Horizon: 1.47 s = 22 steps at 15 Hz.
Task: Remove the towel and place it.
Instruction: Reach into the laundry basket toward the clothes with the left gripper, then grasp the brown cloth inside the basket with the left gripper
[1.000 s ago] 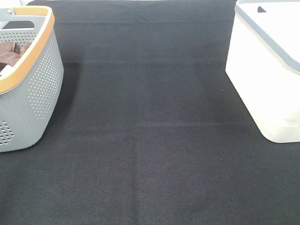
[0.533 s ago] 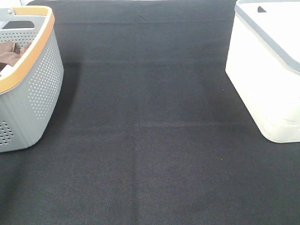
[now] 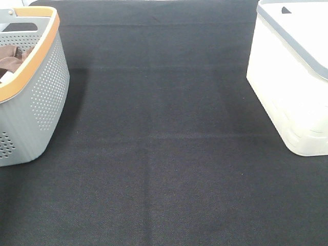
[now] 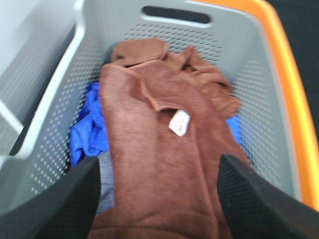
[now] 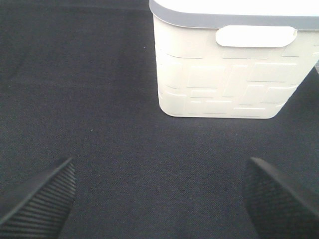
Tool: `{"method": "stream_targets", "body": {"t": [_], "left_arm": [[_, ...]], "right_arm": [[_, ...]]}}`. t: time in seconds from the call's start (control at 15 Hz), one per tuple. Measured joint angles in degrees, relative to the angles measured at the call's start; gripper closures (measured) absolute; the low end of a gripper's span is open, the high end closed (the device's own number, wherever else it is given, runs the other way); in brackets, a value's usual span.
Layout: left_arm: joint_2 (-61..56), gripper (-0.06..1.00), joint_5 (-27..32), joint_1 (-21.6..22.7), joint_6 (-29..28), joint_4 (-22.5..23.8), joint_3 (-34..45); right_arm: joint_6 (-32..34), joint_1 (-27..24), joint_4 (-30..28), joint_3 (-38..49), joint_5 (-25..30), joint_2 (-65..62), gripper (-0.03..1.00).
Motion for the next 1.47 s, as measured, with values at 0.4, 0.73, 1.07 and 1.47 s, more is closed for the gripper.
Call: {"method": "stream_targets", "body": {"t": [0.4,0.73,1.07,1.47], "left_arm": [[21.1,0.3,14.9,5.2,-0.4,-4.4,-20.1],[32.9,0.3,24.1,5.3,-0.3,-8.7,-33.7],[43.7,0.3,31.0,5.3,-0.3,-16.3,-45.1],[47.8,0.3,29.0,5.3,-1.6,-18.6,-46.5]], "right_arm": [[0.0,0.0,0.0,0.0,0.0,0.0,0.11],[0.0,0.0,0.0,0.0,0.0,0.0,0.11],[0.0,0.0,0.0,0.0,0.0,0.0,0.11],[0.0,0.0,0.0,0.0,0.0,0.0,0.11]]}}
